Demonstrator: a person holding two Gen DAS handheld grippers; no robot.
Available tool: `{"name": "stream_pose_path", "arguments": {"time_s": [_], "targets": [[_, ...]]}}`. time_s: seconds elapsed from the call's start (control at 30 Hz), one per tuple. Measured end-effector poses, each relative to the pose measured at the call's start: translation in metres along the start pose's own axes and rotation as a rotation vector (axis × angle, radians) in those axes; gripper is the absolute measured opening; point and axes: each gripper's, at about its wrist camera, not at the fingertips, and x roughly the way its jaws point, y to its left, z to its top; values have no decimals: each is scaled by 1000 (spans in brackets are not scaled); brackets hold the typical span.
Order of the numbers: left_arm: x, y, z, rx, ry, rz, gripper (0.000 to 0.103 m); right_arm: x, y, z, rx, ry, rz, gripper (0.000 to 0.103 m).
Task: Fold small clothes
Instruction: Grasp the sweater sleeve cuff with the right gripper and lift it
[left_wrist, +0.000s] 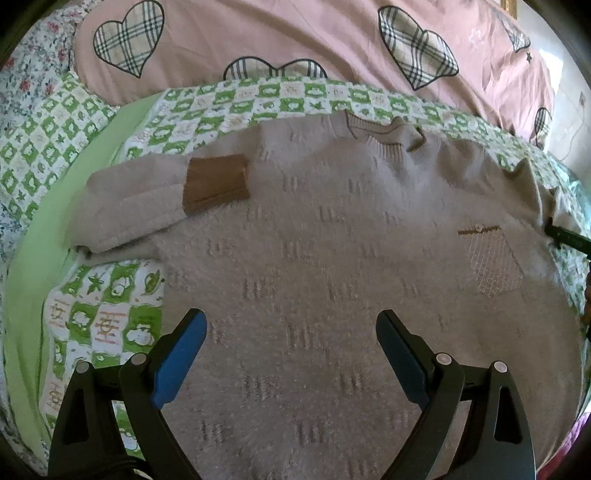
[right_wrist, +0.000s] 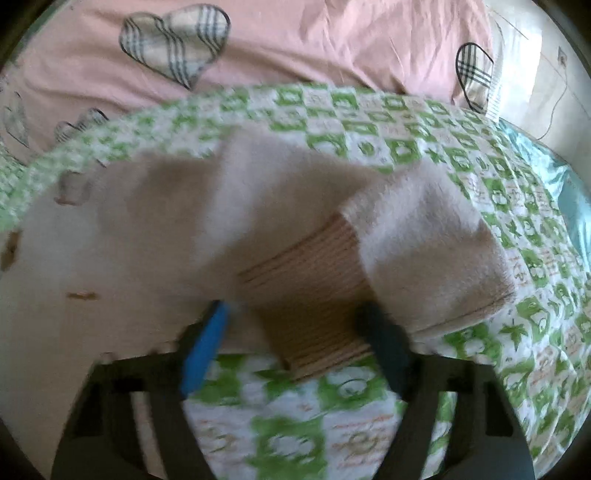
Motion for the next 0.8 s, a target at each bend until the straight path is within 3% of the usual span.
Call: {"name": "stream_pose_path", "arguments": {"time_s": [0.07, 0.13, 0.23, 0.37, 0.53, 0.8], "targets": [[2, 2, -1, -4, -1, -10, 93, -7, -9, 1, 47, -11, 20, 16], [2, 4, -2, -8, -1, -17, 94, -16, -15, 1, 97, -33, 65, 12], [-1, 7, -3, -11, -7, -32, 94, -38, -4, 5, 134, -63, 175, 12], [-10, 12, -4, -12, -24, -56, 94, -56, 41, 17, 151, -72, 403, 12], [-17, 25, -7, -41, -34, -95, 94, -64, 142, 30, 57, -48, 635, 12], [-15, 50, -14, -72, -34, -121, 94, -34, 302, 32, -64, 95, 889, 12]]}}
